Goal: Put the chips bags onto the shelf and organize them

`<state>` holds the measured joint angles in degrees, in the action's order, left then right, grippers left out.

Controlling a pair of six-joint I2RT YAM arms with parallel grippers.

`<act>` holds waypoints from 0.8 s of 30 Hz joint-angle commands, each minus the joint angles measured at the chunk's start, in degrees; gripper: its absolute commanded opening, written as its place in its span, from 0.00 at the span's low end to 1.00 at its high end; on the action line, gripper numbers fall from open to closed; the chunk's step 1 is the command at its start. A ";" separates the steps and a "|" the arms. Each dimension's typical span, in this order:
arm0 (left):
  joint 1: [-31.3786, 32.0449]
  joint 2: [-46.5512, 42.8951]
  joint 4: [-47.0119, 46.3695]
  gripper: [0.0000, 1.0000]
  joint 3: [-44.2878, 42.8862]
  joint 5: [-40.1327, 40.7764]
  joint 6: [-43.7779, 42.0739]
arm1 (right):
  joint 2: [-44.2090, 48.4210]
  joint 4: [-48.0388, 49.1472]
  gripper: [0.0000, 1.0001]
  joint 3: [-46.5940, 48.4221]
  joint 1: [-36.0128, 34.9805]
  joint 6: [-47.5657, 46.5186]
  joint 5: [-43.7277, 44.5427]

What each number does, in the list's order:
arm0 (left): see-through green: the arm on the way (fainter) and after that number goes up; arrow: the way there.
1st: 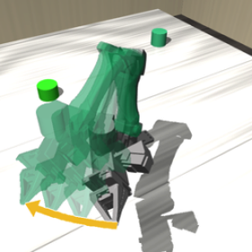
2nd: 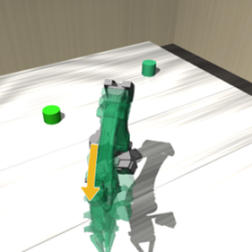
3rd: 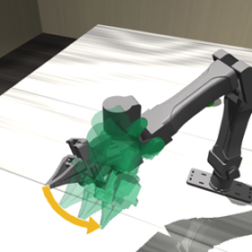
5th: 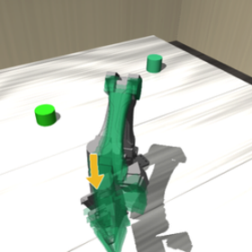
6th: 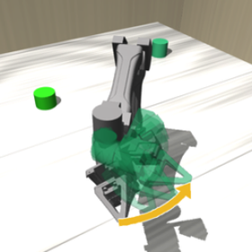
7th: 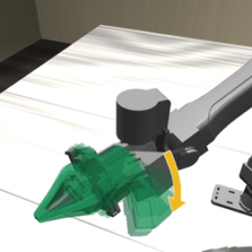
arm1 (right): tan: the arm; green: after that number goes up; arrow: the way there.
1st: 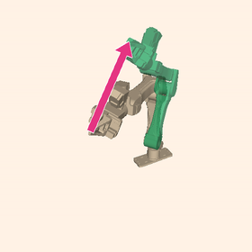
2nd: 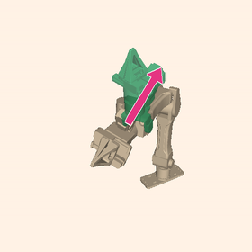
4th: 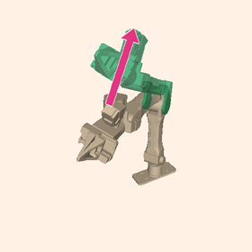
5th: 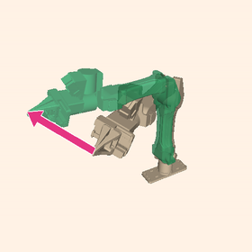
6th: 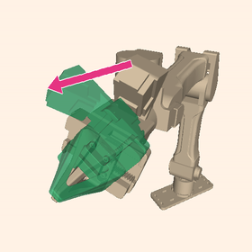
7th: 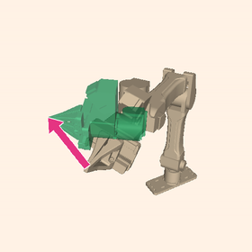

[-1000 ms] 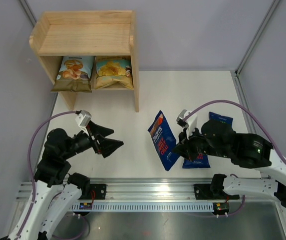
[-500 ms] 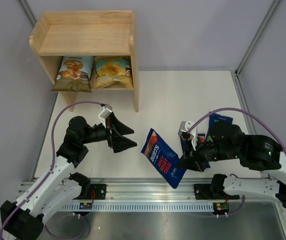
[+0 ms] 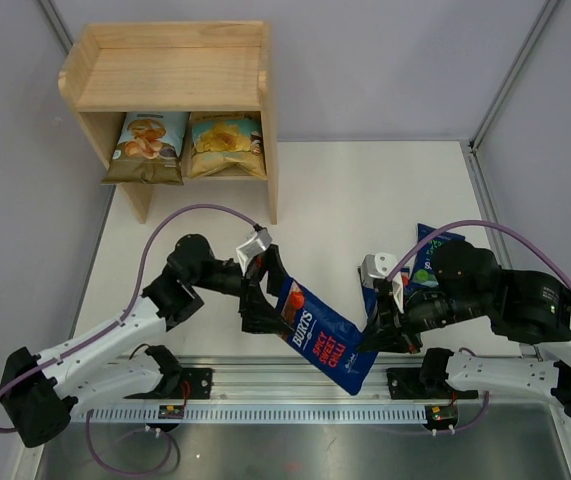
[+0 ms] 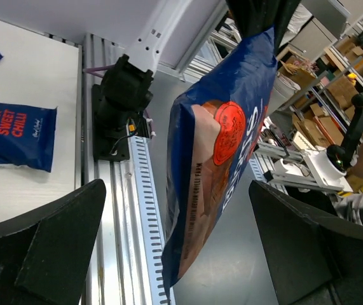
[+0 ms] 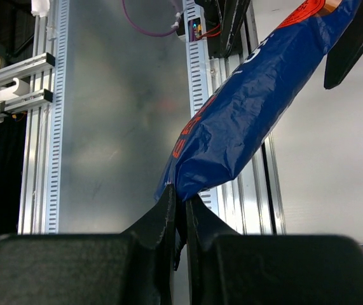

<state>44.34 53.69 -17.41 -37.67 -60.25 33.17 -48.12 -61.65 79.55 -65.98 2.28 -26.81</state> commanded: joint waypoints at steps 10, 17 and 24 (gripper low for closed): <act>7.34 -0.43 -8.00 0.63 -2.50 0.48 1.91 | -0.66 2.06 0.00 2.89 0.14 -4.66 -2.38; 7.34 -1.66 -4.56 0.35 -2.14 2.24 0.23 | 2.50 3.02 0.00 2.45 0.06 -4.31 2.28; 7.34 -3.50 -1.05 0.15 -3.20 4.87 -1.61 | 5.05 4.25 0.25 1.58 0.14 -3.25 8.52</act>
<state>51.79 51.92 -20.25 -38.76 -57.10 33.52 -45.50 -60.31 80.12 -65.93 -1.04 -21.41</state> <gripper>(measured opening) 0.159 0.180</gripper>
